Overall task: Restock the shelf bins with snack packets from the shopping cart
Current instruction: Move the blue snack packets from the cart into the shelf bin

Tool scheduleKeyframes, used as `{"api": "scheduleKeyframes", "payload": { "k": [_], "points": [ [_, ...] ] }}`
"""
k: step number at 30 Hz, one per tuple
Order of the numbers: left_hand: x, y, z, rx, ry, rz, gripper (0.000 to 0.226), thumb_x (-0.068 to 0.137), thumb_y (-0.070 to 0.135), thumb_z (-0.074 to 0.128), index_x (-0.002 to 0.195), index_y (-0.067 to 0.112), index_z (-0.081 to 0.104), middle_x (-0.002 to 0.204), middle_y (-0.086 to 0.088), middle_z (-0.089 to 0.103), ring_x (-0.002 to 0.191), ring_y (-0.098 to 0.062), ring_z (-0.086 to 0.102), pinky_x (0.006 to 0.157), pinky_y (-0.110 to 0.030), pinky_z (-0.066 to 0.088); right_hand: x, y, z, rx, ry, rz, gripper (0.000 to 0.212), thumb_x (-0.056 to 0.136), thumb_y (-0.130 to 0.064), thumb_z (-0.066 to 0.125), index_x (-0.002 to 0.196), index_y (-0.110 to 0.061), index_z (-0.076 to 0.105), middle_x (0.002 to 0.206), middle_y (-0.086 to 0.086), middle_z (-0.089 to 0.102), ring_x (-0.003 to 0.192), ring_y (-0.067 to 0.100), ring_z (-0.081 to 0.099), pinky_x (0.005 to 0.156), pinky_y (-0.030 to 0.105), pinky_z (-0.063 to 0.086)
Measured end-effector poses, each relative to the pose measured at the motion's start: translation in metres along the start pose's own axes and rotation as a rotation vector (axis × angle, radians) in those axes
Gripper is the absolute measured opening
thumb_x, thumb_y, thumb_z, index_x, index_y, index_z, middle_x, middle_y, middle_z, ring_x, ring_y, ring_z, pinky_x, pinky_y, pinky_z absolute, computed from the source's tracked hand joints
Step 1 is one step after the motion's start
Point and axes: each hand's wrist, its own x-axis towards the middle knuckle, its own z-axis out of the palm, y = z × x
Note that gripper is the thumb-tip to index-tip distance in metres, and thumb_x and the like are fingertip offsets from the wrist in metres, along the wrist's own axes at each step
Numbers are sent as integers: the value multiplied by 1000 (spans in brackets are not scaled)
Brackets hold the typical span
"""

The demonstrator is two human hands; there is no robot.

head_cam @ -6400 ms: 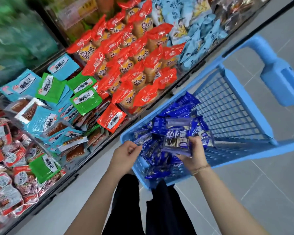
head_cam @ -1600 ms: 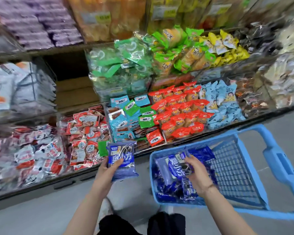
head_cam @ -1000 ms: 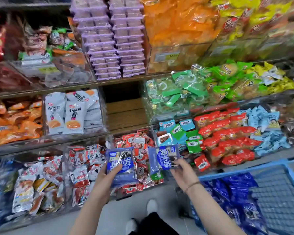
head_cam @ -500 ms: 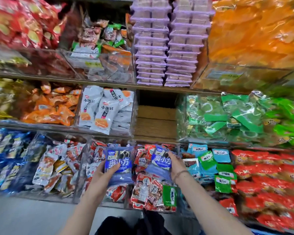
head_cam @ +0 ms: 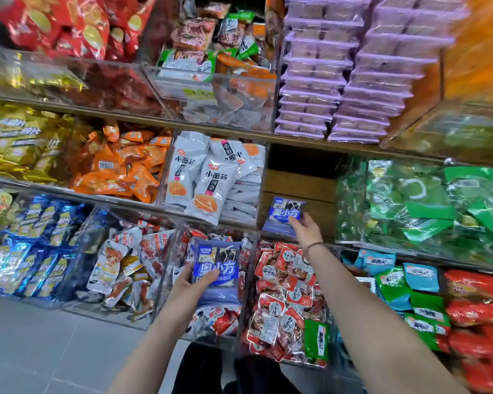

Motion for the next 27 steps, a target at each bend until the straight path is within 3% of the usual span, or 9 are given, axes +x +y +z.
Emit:
{"api": "scheduleKeyframes", "payload": {
  "k": [1,3,5,8,11,14,20,27],
  "points": [
    [2,3,-1,10,-6,-7,76,52,42,83,120,22,56,108,-7,73,97,-27,70,98,-50,47,-3,1,-4,-166,-13,-34,58,92,-26,57,142,-8,34,131,-1,51,119,19,51,103,31,38],
    [8,7,-1,8,-10,-28,94,49,44,84,133,20,49,116,-7,69,105,-29,67,103,-53,43,-11,9,-10,-428,0,-129,65,93,-26,55,148,-11,24,150,4,33,137,23,33,113,35,28],
    [13,11,0,-3,-14,-47,111,45,46,86,142,19,40,124,-9,64,113,-31,61,106,-54,39,-22,23,-15,-630,-17,-266,57,93,-22,54,145,-17,32,152,4,28,137,24,32,114,36,28],
    [17,13,1,-15,-23,-54,122,40,48,89,145,17,36,129,-11,60,118,-32,58,108,-55,36,-34,40,-16,-884,-114,-370,52,93,-25,50,143,-26,35,155,-4,17,129,23,40,105,39,40],
    [20,12,-1,-6,-26,-69,127,35,54,92,144,19,37,137,-12,54,124,-34,52,109,-56,35,-25,35,-12,-1047,-101,-383,55,94,-31,45,146,-26,28,156,-5,10,138,24,26,112,41,30],
    [20,13,-1,-15,-23,-84,125,38,53,93,144,20,36,134,-12,57,122,-34,55,109,-56,35,-3,13,-4,-1126,-94,-373,57,95,-32,43,147,-21,24,158,-1,6,140,28,21,116,43,21],
    [22,14,-3,-109,20,-90,110,48,40,87,144,16,37,121,-10,66,106,-30,66,104,-54,42,42,-26,9,-1176,-69,-311,64,94,-34,46,149,-16,19,158,6,-1,140,30,22,113,38,26],
    [19,9,4,-102,31,-67,74,52,37,83,118,18,57,99,-7,75,88,-27,72,79,-40,53,74,-45,16,-1116,-58,-232,70,93,-50,40,150,-18,14,158,1,-6,142,30,13,113,38,22]
  ]
}}
